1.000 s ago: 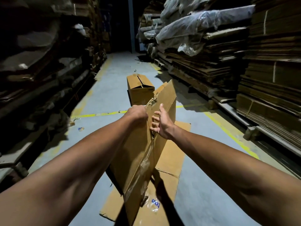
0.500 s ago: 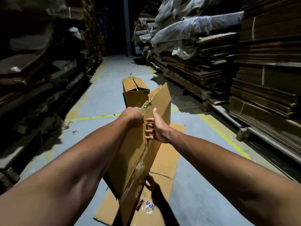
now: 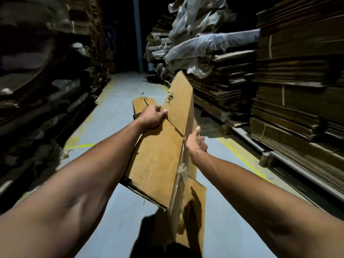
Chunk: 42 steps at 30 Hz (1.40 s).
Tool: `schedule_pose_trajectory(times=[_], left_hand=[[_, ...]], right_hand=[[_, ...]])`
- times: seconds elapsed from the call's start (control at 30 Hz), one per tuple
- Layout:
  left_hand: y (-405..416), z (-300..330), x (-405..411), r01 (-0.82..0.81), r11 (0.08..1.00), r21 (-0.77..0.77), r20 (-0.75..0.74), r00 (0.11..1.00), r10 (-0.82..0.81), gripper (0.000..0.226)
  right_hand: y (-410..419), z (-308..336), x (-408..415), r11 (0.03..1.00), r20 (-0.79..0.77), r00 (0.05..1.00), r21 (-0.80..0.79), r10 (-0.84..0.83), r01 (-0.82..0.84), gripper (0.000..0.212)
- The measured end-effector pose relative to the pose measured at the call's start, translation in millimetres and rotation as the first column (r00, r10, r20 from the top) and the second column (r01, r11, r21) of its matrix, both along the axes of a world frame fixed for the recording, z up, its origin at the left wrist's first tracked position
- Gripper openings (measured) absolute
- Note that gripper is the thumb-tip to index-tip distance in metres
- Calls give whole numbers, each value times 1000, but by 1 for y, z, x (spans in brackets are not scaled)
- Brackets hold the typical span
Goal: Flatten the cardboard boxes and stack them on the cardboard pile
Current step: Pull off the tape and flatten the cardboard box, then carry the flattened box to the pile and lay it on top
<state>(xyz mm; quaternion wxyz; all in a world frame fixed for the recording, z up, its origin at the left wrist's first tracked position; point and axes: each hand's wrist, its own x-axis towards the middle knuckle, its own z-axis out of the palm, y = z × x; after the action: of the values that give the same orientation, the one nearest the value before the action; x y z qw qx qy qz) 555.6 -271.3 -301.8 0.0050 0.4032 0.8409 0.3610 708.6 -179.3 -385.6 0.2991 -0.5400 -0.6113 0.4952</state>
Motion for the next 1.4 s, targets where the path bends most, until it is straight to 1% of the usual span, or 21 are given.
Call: schedule_pose_trajectory(times=[0.07,0.13,0.2,0.27,0.33,0.43,0.5,0.6,0.63,0.7,0.77,0.8,0.83,0.9,0.97,1.03,1.1,1.23,1.27,1.33,1.4], left_hand=[[-4,6,-12,32,980,195,128,990,-58,40],[-9,3,-28,17,923,385,285,949,-137,35],[-17,-6,-43,-65,911,407,340,937,-85,28],[-27,-21,-55,-184,904,385,377,926,28,32],[-37,-37,-61,-262,899,351,421,902,98,36],[-43,-59,-60,-353,912,210,414,877,245,43],[-43,-71,-57,-389,914,116,416,855,311,49],[-39,-89,-53,-393,917,-62,387,838,385,56],[-36,-96,-52,-368,924,-101,377,846,378,53],[-38,-106,-49,-313,941,-130,399,852,339,41],[-43,-119,-54,-345,922,-174,360,849,386,23],[-48,-121,-56,-369,906,-206,348,838,420,17],[-54,-125,-62,-402,896,-190,340,829,444,19],[-63,-127,-73,-385,910,-152,436,800,412,15],[-67,-126,-84,-370,919,-139,460,797,391,7],[-72,-124,-88,-374,915,-152,453,796,401,23],[-76,-133,-97,-397,899,-185,428,791,437,34],[-78,-154,-112,-378,900,-215,436,788,435,10],[-78,-158,-117,-392,890,-232,430,780,455,11],[-79,-167,-123,-420,863,-279,378,779,501,28],[-79,-179,-131,-433,852,-294,391,759,521,42]], right_hand=[[16,11,6,995,2,997,64,-71,70,89],[33,22,13,982,2,990,122,-143,142,87],[46,31,18,966,-1,979,164,-202,200,83],[55,34,23,958,34,973,184,-230,220,78],[58,24,26,970,127,972,165,-200,178,71],[53,-15,25,999,337,942,35,-11,-1,74],[38,-38,29,978,431,878,-100,210,-184,78],[10,-59,41,814,475,661,-328,581,-480,69],[1,-64,43,762,476,596,-385,647,-520,69],[-10,-69,39,695,493,493,-458,717,-554,80],[-15,-71,34,661,498,442,-477,746,-579,74],[-15,-73,30,662,498,442,-485,746,-572,71],[-19,-70,29,664,501,440,-493,745,-562,70],[-19,-68,31,680,530,433,-489,729,-546,71],[-18,-67,39,690,551,430,-456,715,-562,61],[-13,-65,46,685,580,401,-431,709,-588,49],[-2,-78,44,705,614,405,-385,678,-596,49],[20,-130,42,706,646,374,-381,665,-597,54],[28,-143,41,723,642,394,-391,657,-569,58],[40,-169,41,780,635,469,-396,613,-484,72],[49,-189,43,814,626,522,-409,579,-413,79]])
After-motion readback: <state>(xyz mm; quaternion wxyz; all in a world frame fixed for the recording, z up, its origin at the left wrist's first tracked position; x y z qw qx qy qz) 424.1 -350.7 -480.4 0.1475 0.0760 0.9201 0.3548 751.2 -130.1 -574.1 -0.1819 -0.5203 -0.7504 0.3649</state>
